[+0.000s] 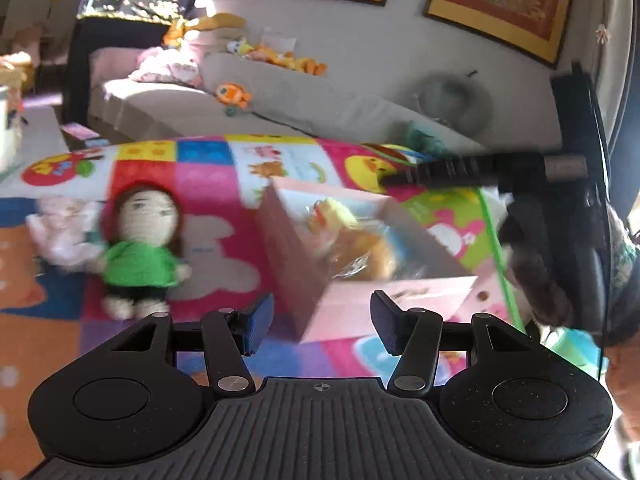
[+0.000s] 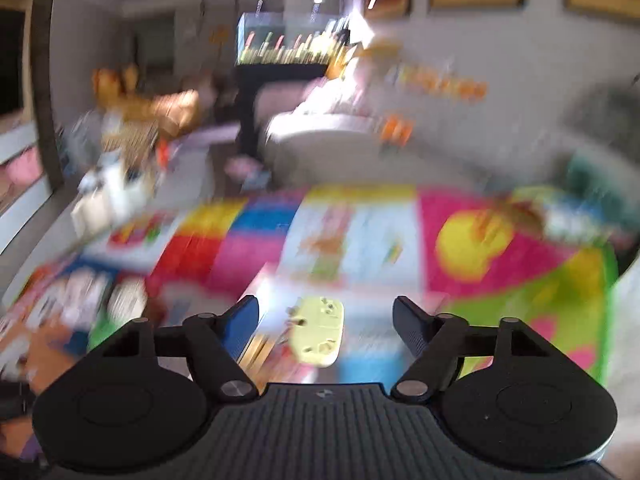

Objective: Organize objects
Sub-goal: 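Place the bread roll and yellow toy into the pink box, opening both grippers, then grasp the crocheted doll with the left gripper and lift it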

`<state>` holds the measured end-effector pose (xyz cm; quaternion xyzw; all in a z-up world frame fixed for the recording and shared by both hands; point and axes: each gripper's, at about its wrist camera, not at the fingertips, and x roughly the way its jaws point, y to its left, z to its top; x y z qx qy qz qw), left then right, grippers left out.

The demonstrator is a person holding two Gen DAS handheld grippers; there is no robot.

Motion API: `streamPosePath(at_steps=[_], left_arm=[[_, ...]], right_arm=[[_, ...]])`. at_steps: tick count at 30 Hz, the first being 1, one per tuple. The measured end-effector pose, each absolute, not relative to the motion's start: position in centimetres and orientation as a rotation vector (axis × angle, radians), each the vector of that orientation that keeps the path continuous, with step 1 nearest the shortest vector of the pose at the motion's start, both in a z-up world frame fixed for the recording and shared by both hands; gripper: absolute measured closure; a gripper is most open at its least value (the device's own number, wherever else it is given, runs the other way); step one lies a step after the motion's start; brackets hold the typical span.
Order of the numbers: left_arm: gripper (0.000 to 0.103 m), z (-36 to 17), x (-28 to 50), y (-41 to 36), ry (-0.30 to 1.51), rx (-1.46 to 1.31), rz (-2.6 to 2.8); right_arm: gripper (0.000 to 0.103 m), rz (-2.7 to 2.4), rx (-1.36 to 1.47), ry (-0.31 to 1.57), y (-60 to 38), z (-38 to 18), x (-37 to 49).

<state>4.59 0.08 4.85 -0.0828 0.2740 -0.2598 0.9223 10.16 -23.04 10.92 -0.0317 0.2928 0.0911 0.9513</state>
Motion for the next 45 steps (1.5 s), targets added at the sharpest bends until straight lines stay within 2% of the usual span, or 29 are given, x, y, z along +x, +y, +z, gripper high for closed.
streamPosePath(at_steps=[2,4,5,10,14,19,23,27,29,33,36,40,43,45], left_arm=[[0.045,3.9,4.1,1.6,0.555,-0.153,-0.486],[0.045,3.1,4.3,2.8,0.566,-0.170,-0.452],[0.045,2.9,4.4,3.4,0.574,-0.187,-0.438],[0.045,2.3,4.7,6.0,0.576,-0.251,-0.355],[0.045,3.8,5.4,7.9,0.499,-0.283,-0.243],[0.045,5.7,10.5,12.5,0.380,-0.467,0.051],[0.045,4.4,17.2,13.6,0.512,-0.510,0.100],[0.049,1.4,20.3,11.8,0.653,-0.538,0.046],[0.054,1.1,19.8,9.9,0.658,-0.455,0.004],[0.054,1.3,17.4,5.8,0.724,-0.294,-0.229],[0.053,1.5,14.0,3.5,0.779,-0.194,-0.430],[0.050,2.0,8.7,2.2,0.741,-0.024,-0.478],[0.050,2.4,6.0,3.3,0.702,0.064,-0.390],[0.050,2.9,5.5,4.7,0.668,0.066,-0.305]], right_arm=[[0.034,0.218,-0.078,0.658,-22.5,9.1,9.5],[0.046,0.229,-0.076,0.727,-22.6,7.5,9.4],[0.047,0.214,-0.086,0.756,-22.7,6.8,9.7],[0.047,0.162,0.009,0.804,-24.5,6.2,11.0],[0.046,0.181,-0.020,0.727,-23.6,7.4,8.8],[0.031,0.250,-0.075,0.613,-20.0,8.0,4.8],[0.030,0.302,-0.114,0.571,-17.9,6.7,1.3],[0.027,0.310,-0.152,0.529,-17.0,5.0,-2.2],[0.026,0.293,-0.164,0.512,-17.3,4.2,-3.7],[0.023,0.248,-0.136,0.529,-18.8,2.9,-4.7],[0.022,0.208,-0.100,0.554,-20.0,2.1,-4.4],[0.021,0.181,-0.044,0.587,-21.1,1.2,-4.1],[0.010,0.176,-0.014,0.574,-21.8,1.0,-4.3],[0.007,0.176,-0.002,0.571,-22.0,1.0,-4.2]])
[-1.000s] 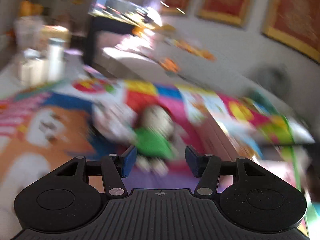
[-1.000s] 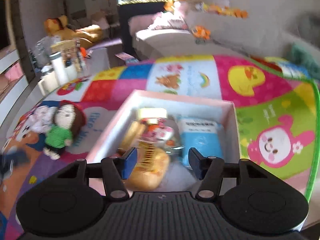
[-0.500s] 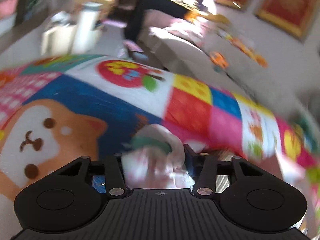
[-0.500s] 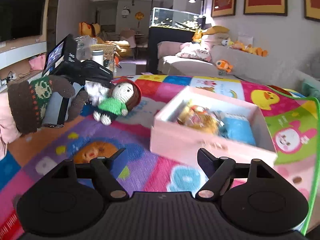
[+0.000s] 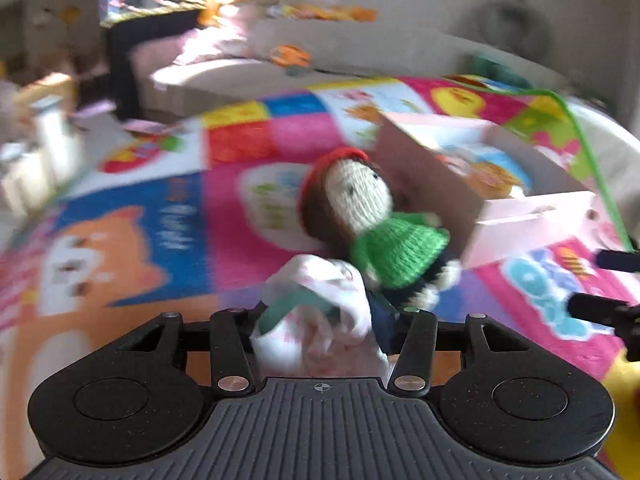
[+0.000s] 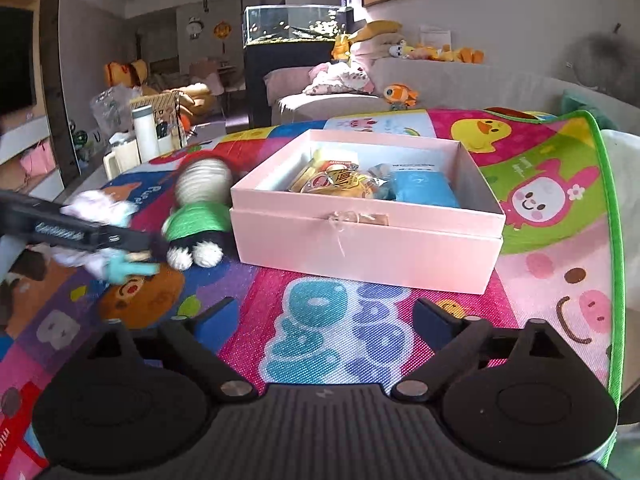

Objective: Organize objects
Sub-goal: 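Grasp the crocheted doll with the left gripper and lift it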

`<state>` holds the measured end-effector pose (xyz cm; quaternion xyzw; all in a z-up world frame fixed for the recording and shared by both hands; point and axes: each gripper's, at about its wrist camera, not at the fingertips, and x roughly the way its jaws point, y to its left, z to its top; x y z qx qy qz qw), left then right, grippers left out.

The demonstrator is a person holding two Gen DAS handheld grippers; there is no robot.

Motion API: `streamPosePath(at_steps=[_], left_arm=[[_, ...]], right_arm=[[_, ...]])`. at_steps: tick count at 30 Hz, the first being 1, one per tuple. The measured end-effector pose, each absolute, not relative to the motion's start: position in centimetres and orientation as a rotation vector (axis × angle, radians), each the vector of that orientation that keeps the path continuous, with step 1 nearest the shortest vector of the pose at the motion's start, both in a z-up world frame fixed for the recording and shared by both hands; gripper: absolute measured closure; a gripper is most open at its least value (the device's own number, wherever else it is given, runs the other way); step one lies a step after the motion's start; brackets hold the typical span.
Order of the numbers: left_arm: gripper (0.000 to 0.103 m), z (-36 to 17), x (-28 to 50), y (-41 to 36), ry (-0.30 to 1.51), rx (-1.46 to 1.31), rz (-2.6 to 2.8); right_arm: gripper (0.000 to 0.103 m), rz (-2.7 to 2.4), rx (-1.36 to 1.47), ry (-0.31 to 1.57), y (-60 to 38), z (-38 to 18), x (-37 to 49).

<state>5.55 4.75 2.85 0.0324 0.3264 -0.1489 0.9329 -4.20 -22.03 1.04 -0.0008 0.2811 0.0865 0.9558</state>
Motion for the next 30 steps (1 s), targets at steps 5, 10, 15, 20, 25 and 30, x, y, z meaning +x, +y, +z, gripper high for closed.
streamPosePath(at_steps=[5,10,15,20,25,30], left_arm=[[0.054,6.1,5.2,9.5,0.553,-0.211,-0.210],[0.054,7.3,7.0,6.9,0.635,-0.376,-0.432],[0.054,4.8,10.9,1.2,0.760,-0.259,-0.337],[0.047,1.8,14.4,-1.7,0.835,-0.249,-0.260],[0.054,1.2,14.4,-2.1,0.813,-0.256,-0.236],[0.057,1.5,11.6,-1.0,0.836,-0.270,-0.294]], right_arm=[[0.002,0.174,0.031,0.586,-22.4,1.0,-3.8],[0.002,0.165,0.070,0.621,-22.8,0.7,-3.1],[0.002,0.151,0.057,0.632,-22.5,0.6,-3.0],[0.002,0.137,0.020,0.623,-21.9,0.6,-3.2],[0.002,0.146,0.024,0.638,-22.0,0.4,-2.9],[0.002,0.136,0.052,0.633,-22.3,0.5,-2.9]])
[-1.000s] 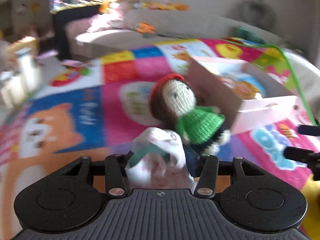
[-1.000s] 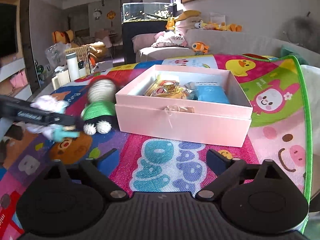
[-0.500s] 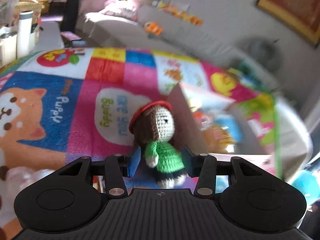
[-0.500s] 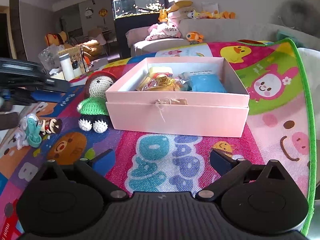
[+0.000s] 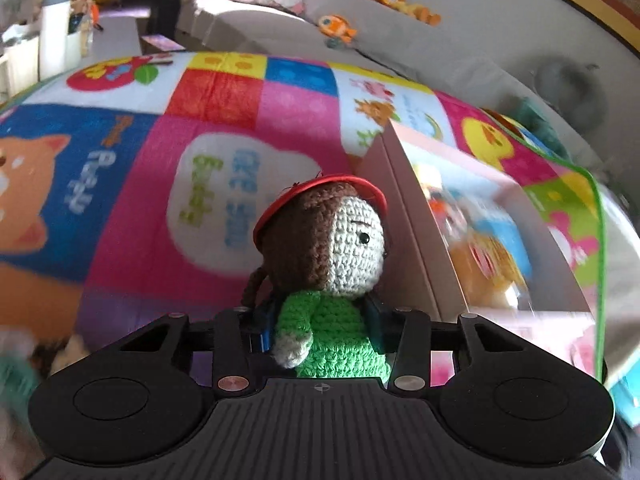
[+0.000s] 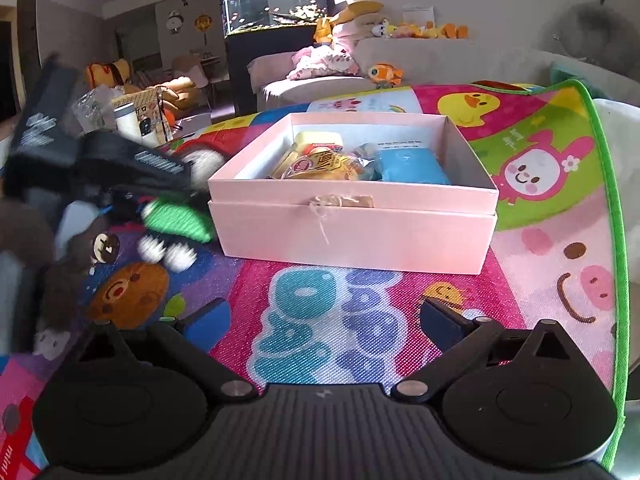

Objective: Organize objects

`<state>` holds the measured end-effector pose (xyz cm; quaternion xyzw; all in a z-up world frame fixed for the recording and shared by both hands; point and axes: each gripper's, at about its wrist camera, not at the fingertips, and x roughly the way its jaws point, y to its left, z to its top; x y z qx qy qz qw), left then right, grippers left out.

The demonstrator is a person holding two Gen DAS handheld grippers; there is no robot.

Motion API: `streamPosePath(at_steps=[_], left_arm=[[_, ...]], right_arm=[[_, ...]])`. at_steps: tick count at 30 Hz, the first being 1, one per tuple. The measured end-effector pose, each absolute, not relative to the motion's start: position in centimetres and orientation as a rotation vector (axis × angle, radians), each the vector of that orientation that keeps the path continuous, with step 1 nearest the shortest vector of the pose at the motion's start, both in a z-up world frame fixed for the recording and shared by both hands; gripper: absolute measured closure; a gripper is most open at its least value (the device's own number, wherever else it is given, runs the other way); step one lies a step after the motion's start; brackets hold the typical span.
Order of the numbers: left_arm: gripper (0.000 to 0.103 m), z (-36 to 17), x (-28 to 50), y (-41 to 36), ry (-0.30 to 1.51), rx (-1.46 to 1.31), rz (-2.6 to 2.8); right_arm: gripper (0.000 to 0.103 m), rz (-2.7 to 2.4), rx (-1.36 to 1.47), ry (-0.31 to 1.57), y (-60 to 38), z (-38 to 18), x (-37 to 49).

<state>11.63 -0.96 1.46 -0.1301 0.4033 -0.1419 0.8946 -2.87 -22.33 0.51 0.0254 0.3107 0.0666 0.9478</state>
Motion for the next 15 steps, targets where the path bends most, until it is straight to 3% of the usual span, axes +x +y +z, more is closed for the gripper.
streamPosePath(at_steps=[8,15], left_arm=[[0.058,1.2,0.3,2.3,0.853,-0.230,-0.468],[0.058,1.4,-4.1,5.0,0.821,-0.185,-0.465]], right_arm=[[0.000,0.115,0.083,0.681,-22.8,0.2,-2.0],[0.000,0.065,0.033,0.751,-22.0,-0.4,-0.9]])
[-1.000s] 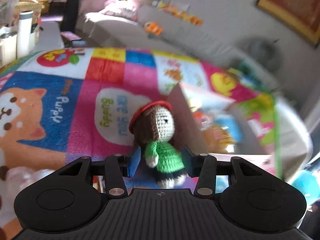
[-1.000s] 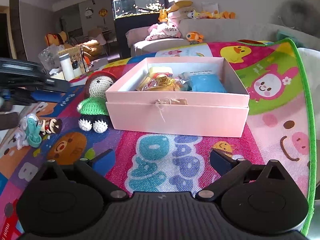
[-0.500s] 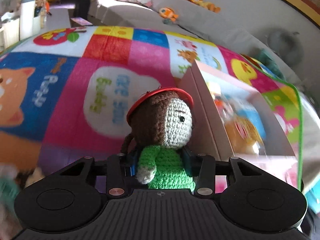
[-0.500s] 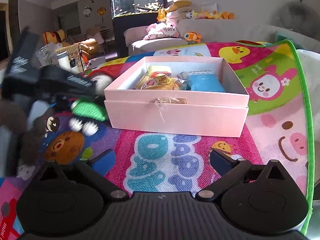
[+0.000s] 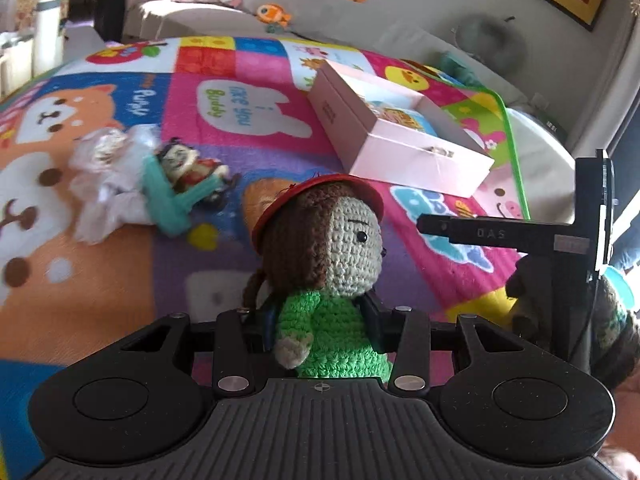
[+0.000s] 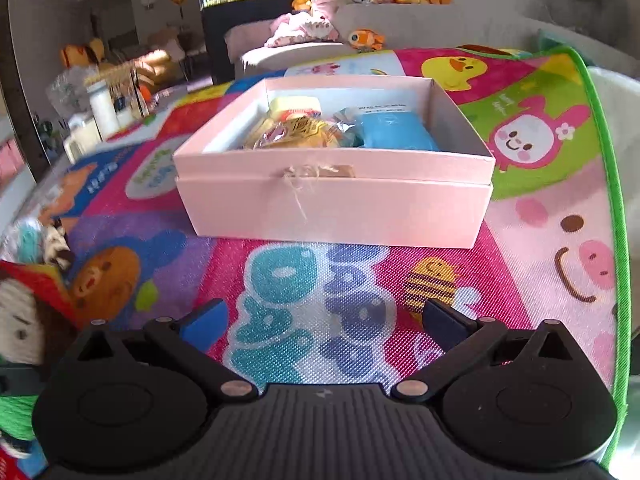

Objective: Organize objects

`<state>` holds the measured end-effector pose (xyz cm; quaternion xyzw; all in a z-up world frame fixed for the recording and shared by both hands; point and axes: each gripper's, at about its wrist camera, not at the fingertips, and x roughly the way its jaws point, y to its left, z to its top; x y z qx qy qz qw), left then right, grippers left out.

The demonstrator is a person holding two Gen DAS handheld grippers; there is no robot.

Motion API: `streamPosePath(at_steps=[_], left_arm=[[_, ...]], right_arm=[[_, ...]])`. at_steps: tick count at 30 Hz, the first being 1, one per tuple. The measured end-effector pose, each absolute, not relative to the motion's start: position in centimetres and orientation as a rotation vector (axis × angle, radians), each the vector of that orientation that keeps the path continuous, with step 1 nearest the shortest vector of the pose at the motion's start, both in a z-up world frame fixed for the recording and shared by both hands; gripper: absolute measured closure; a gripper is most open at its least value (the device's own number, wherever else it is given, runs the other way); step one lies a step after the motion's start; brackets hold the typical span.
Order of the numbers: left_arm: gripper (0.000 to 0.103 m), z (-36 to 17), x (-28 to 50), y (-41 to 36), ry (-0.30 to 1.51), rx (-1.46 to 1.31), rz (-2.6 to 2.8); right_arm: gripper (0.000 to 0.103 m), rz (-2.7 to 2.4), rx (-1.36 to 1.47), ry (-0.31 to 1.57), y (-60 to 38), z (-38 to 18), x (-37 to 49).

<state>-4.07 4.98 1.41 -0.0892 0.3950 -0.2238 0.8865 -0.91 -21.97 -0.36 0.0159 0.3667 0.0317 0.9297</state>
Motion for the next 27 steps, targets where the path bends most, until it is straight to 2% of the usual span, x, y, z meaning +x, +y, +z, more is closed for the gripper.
streamPosePath(at_steps=[4,13,19,24,27], left_arm=[[0.058,1.7,-5.0,7.0,0.803,-0.176,-0.388],[0.058,1.7,-5.9,12.8,0.780,-0.278,-0.229],[0.057,1.8,-5.4,14.6,0.777,-0.297,-0.172],[0.057,2.1,-4.5,14.0,0.798,-0.242,-0.162],[0.057,2.2,-3.9,13.4,0.811,-0.203,-0.158]], right_arm=[[0.000,0.014,-0.016,0.760,-20.8,0.3,-1.3],[0.000,0.300,0.117,0.710,-17.3,8.9,-0.6],[0.000,0.429,-0.045,0.753,-8.5,7.4,2.5],[0.001,0.574,-0.040,0.787,-2.4,6.2,4.5],[0.007,0.614,-0.032,0.854,0.1,4.9,6.6]])
